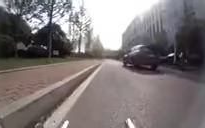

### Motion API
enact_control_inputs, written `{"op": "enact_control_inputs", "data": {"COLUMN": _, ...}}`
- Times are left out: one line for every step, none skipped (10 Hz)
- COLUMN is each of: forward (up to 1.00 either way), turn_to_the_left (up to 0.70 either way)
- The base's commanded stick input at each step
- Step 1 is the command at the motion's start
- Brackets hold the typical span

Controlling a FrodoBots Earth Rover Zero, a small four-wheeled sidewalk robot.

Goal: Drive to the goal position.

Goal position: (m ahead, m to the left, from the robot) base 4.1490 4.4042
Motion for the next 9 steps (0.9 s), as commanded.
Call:
{"op": "enact_control_inputs", "data": {"forward": 0.7, "turn_to_the_left": 0.0}}
{"op": "enact_control_inputs", "data": {"forward": 0.7, "turn_to_the_left": 0.0}}
{"op": "enact_control_inputs", "data": {"forward": 0.7, "turn_to_the_left": 0.0}}
{"op": "enact_control_inputs", "data": {"forward": 0.7, "turn_to_the_left": 0.0}}
{"op": "enact_control_inputs", "data": {"forward": 0.7, "turn_to_the_left": 0.0}}
{"op": "enact_control_inputs", "data": {"forward": 0.7, "turn_to_the_left": 0.0}}
{"op": "enact_control_inputs", "data": {"forward": 0.7, "turn_to_the_left": 0.05}}
{"op": "enact_control_inputs", "data": {"forward": 0.7, "turn_to_the_left": 0.13}}
{"op": "enact_control_inputs", "data": {"forward": 0.7, "turn_to_the_left": 0.06}}
